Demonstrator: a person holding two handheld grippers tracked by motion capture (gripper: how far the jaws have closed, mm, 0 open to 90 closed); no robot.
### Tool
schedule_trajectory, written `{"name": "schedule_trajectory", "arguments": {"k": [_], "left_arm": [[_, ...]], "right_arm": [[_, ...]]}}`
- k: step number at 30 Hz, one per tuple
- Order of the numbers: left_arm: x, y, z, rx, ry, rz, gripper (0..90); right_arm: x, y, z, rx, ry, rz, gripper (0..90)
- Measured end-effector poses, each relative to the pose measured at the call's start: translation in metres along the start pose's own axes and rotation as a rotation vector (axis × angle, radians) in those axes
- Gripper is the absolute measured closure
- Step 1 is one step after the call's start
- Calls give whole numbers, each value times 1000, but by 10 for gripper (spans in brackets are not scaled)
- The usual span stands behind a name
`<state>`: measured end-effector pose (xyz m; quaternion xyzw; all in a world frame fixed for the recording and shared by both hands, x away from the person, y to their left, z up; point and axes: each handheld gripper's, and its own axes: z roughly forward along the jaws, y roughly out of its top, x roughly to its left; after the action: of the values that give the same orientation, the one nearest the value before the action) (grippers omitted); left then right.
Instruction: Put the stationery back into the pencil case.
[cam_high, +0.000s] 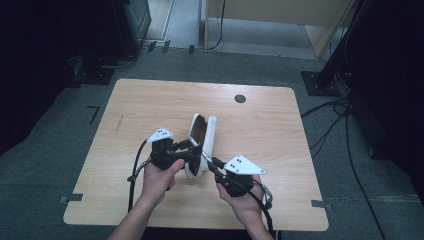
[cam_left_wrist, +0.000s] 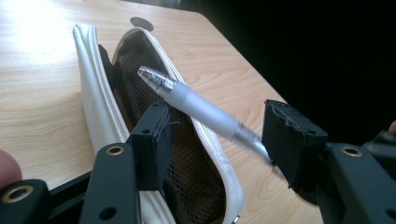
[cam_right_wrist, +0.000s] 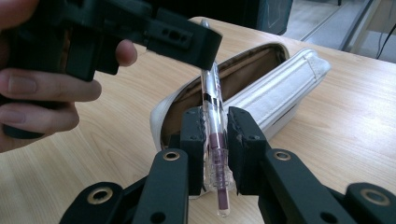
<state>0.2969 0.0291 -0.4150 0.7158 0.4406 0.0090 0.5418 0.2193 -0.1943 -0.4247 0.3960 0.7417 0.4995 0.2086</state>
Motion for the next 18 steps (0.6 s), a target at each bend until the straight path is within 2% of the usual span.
{"name": "schedule_trajectory", "arguments": {"k": [4, 10, 14, 15, 18], "left_arm": [[-2, 2, 1, 3, -3, -1, 451], [-2, 1, 4, 16, -24, -19, 504], [-2, 1, 5, 20, -31, -27, 593], [-2, 1, 5, 21, -39, -34, 622], [-2, 1, 5, 14, -58, -39, 709]], "right_arm": [[3, -1, 1, -12, -4, 3, 776], [6, -2, 5, -1, 5, -5, 777], [9, -3, 8, 3, 13, -6, 780], [9, -3, 8, 1, 10, -7, 900], [9, -3, 8, -15, 10, -1, 900]]}}
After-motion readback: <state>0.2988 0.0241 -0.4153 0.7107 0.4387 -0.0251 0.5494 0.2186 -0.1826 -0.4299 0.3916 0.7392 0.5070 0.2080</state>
